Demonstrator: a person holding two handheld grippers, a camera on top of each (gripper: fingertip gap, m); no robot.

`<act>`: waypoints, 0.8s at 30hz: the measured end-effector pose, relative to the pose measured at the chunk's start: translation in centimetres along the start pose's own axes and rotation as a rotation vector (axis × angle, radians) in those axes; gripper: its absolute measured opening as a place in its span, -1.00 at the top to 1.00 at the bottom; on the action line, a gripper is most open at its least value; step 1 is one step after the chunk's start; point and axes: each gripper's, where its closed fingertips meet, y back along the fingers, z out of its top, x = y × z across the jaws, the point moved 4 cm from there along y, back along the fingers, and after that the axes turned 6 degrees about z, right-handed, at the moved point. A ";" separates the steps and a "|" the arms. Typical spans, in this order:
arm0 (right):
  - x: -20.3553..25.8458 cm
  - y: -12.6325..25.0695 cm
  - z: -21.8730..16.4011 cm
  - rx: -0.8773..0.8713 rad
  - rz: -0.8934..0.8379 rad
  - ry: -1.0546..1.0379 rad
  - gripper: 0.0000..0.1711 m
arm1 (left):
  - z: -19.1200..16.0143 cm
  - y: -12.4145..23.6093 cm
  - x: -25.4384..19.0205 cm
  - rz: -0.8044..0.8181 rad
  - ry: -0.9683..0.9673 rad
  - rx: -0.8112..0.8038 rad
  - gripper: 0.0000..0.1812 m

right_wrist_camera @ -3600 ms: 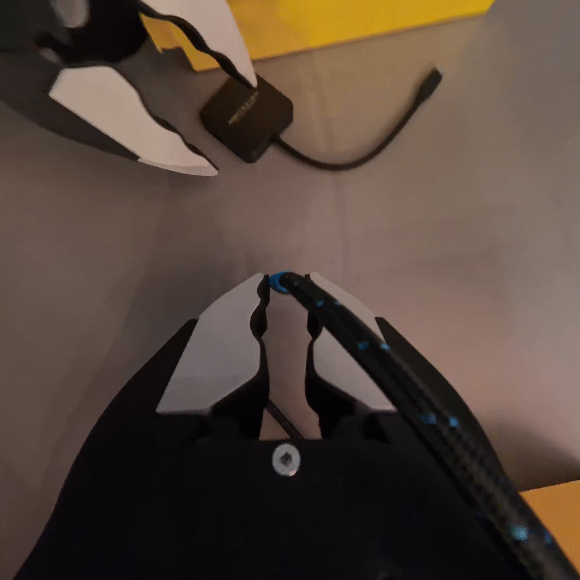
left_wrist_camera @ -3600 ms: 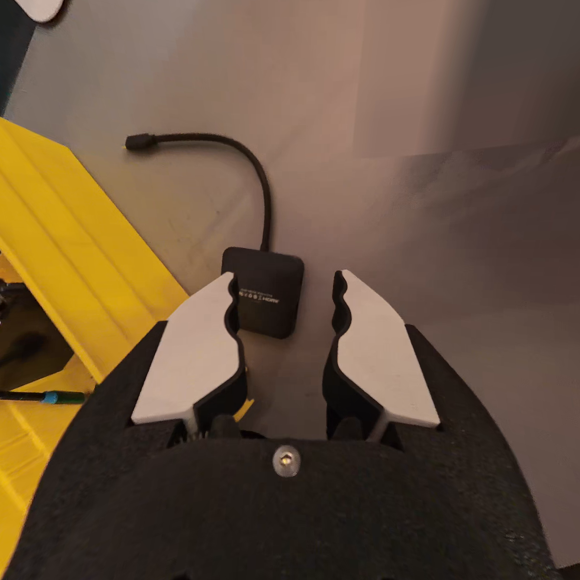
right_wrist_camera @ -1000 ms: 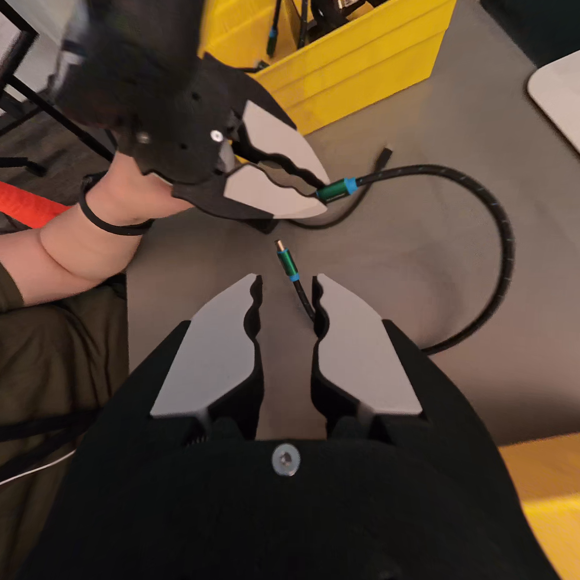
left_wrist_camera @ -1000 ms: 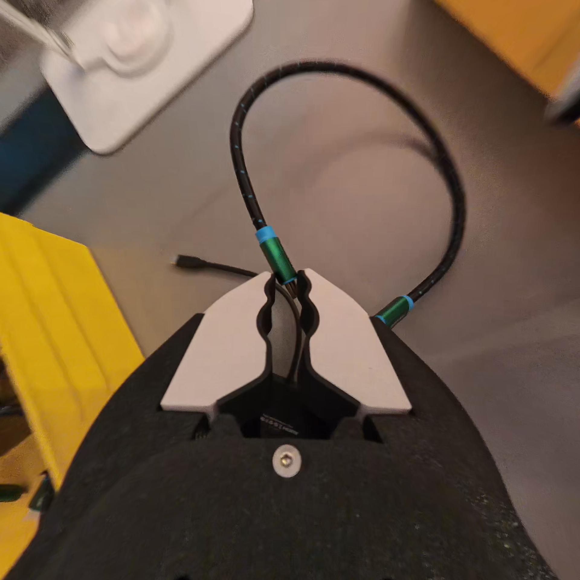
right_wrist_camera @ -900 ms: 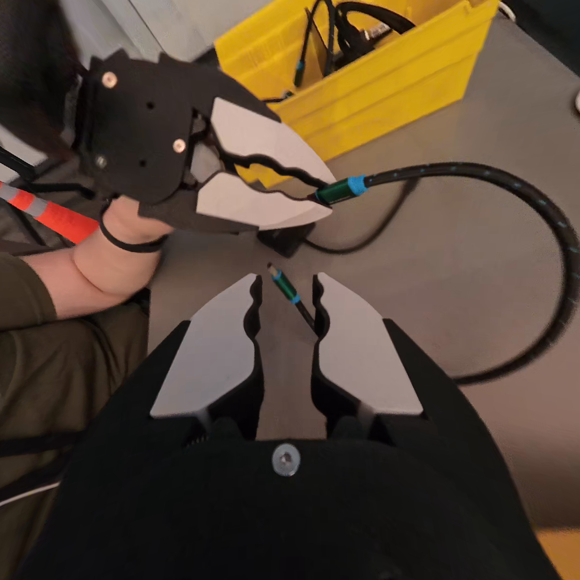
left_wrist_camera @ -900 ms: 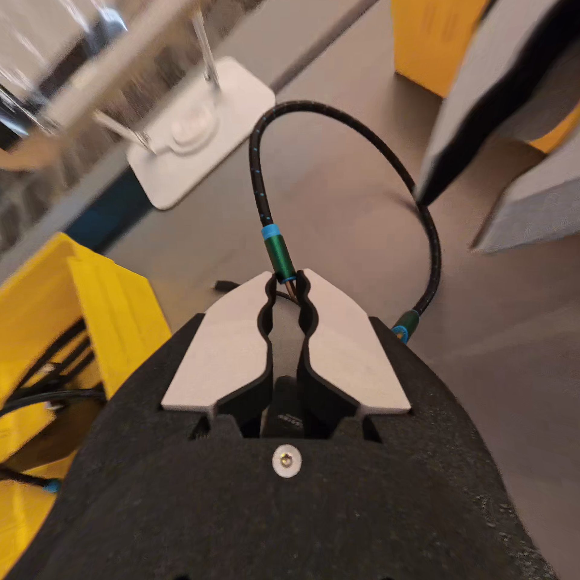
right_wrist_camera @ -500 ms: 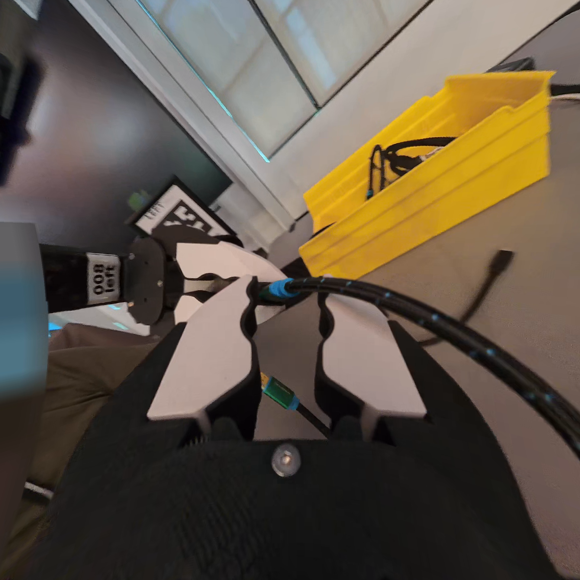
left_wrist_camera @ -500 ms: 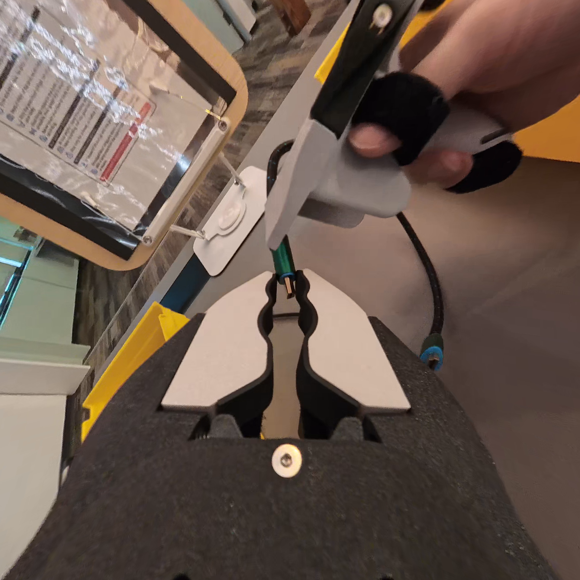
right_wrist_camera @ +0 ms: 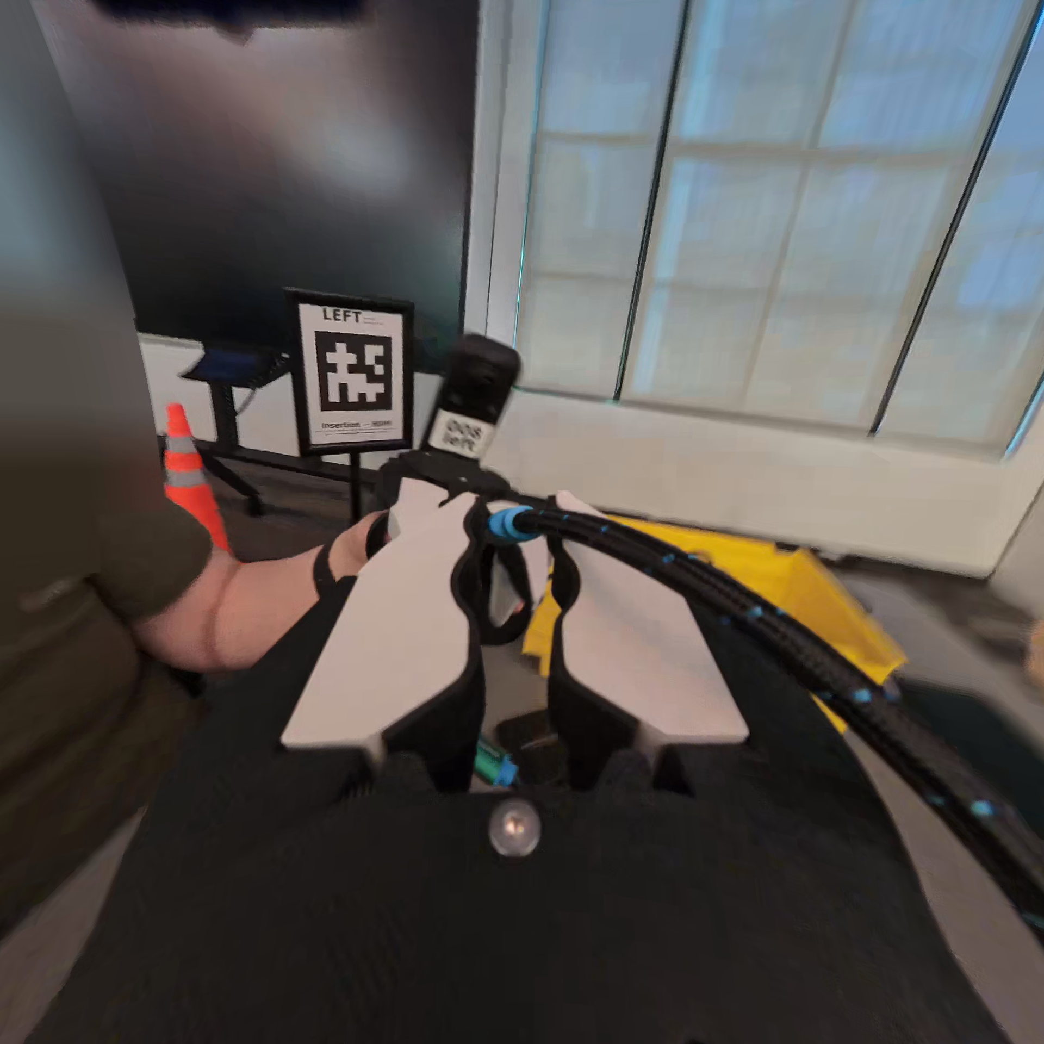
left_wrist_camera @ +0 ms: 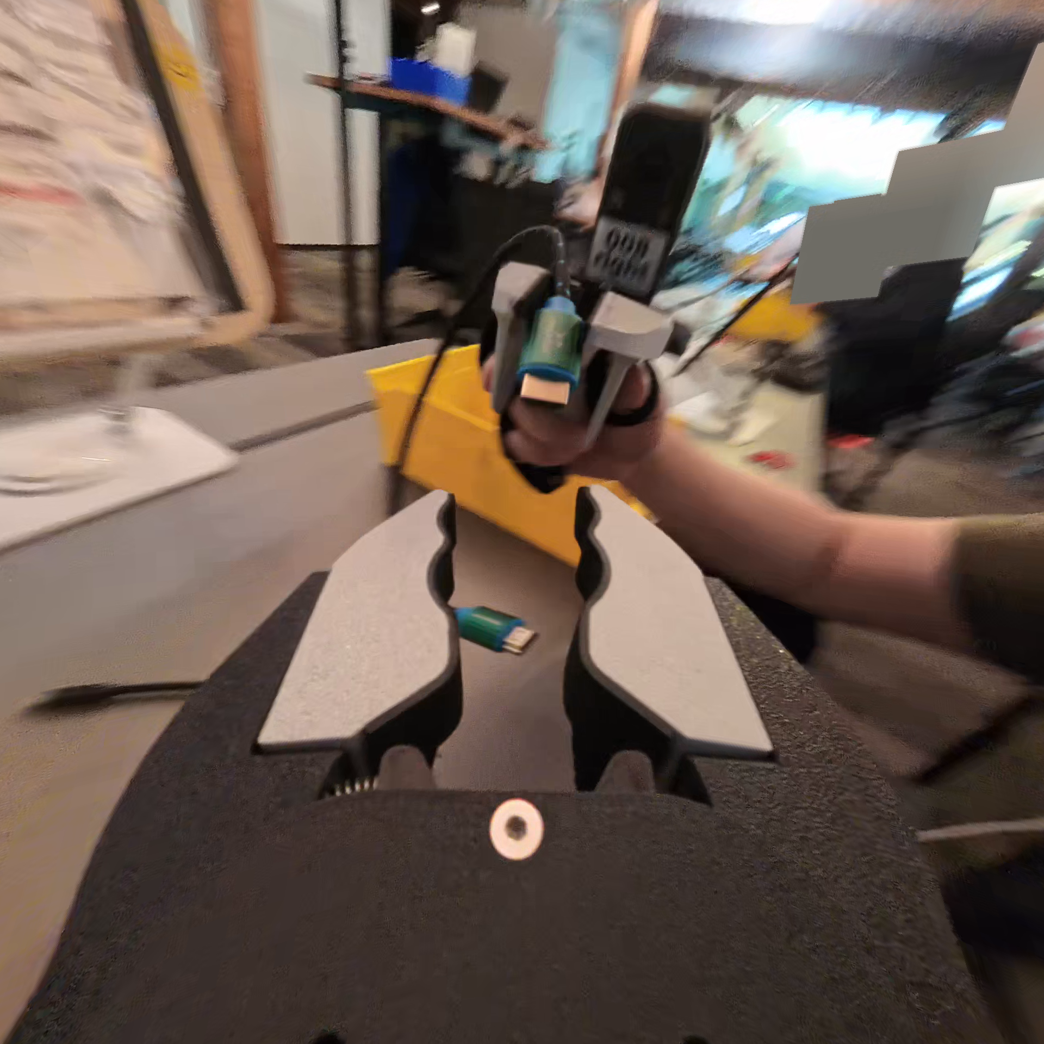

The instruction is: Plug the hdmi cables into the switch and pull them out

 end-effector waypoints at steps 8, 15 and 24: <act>3.6 -0.8 1.0 0.000 0.050 0.441 0.75 | 1.7 0.5 -2.6 -0.409 0.281 -0.156 0.54; 3.4 -0.6 2.0 -0.213 0.194 0.080 0.76 | 1.8 0.6 -4.8 -0.523 0.301 -0.180 0.54; 3.7 -2.2 -0.7 0.019 0.093 0.342 0.75 | 1.6 0.5 -3.5 -0.460 0.364 -0.130 0.61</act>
